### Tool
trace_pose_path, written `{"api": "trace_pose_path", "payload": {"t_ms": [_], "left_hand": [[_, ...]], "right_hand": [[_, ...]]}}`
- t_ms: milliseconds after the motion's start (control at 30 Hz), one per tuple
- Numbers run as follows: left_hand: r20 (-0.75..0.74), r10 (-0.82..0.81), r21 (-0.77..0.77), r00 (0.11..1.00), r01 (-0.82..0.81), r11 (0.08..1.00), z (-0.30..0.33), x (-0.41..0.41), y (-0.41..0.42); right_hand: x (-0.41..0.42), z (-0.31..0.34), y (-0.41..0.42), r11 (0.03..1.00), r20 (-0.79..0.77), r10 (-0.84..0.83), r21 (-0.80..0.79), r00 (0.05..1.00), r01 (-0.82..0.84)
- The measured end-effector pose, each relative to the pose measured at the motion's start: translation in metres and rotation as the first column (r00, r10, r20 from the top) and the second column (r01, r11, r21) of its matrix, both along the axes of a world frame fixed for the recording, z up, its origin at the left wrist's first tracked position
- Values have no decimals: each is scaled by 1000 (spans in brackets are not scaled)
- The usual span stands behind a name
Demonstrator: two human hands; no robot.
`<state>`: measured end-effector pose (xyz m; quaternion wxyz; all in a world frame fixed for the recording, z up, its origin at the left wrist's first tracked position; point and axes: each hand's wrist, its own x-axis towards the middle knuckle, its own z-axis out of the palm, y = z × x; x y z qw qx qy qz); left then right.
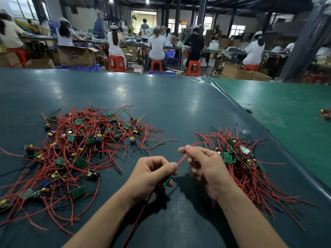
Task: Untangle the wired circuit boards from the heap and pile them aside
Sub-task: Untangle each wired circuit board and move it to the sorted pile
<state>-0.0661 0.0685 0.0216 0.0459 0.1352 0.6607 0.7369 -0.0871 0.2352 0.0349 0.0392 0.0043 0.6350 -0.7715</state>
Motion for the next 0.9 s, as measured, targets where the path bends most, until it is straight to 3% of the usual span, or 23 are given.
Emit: {"api": "trace_pose_path", "payload": {"t_ms": [133, 300, 367, 500, 633, 800, 900], "left_hand": [[20, -58, 17, 998, 57, 998, 2, 3, -2], [27, -86, 25, 996, 85, 996, 2, 4, -2], [20, -71, 22, 997, 71, 997, 1, 3, -1], [88, 65, 144, 994, -77, 987, 0, -3, -2], [142, 90, 213, 986, -120, 970, 1, -6, -1], [152, 136, 91, 979, -151, 984, -3, -8, 1], [170, 182, 155, 968, -209, 966, -3, -9, 4]], "right_hand": [[-3, 4, 6, 985, -16, -136, -109, 991, 134], [-7, 6, 7, 903, 197, -104, -391, 975, 176], [-7, 6, 7, 888, 205, -80, -429, 975, 163], [-2, 4, 2, 982, 70, 81, -177, 994, -68], [13, -3, -9, 911, -21, 401, 114, 916, -396], [15, -1, -9, 936, -81, 322, 177, 943, -304], [17, 3, -8, 943, -108, 318, 138, 942, -302]]}}
